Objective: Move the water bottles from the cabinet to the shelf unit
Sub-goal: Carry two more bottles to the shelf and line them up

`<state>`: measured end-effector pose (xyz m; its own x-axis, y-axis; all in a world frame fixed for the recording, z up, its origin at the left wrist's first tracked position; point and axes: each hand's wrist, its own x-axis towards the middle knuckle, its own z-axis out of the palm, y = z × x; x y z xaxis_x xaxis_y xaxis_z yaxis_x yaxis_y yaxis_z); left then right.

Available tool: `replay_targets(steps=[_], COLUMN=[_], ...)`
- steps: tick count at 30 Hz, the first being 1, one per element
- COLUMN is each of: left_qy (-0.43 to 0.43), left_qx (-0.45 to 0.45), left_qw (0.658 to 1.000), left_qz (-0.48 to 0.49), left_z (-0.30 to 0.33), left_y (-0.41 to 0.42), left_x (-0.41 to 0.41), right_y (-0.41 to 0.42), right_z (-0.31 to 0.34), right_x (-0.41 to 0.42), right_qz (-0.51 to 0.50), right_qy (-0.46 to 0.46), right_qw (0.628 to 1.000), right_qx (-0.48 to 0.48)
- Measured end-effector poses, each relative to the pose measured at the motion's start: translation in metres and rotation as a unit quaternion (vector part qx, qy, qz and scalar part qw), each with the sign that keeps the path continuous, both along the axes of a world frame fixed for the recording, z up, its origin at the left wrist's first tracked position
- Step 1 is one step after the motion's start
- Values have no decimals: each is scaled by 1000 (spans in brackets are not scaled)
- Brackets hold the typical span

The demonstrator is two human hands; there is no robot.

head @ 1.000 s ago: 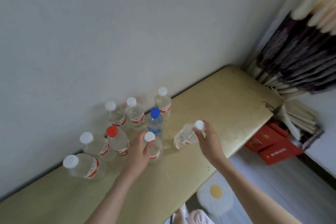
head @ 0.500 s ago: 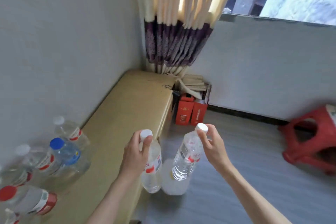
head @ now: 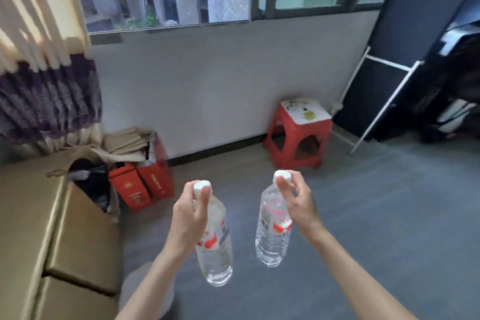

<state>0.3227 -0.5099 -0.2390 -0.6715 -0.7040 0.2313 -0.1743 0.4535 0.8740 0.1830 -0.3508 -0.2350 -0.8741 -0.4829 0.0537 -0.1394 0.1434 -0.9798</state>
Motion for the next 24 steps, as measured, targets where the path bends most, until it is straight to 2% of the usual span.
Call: replay_targets(steps=[5, 12, 18, 24], left_qy=[-26, -33, -41, -39], left_qx=[11, 46, 31, 2], left_qw=[990, 957, 916, 881], left_qz=[-135, -283, -398, -471], left_z=[5, 3, -4, 8], left_y=[75, 177, 266, 340], left_x=[-114, -258, -401, -518], right_y=[102, 221, 311, 378], right_z=[3, -7, -5, 8], right_x=[-64, -141, -236, -317], right_qz=[-134, -321, -433, -502], right_qy=[-5, 7, 22, 27], right_qw=[990, 947, 901, 864], right_qx=[-30, -31, 6, 10])
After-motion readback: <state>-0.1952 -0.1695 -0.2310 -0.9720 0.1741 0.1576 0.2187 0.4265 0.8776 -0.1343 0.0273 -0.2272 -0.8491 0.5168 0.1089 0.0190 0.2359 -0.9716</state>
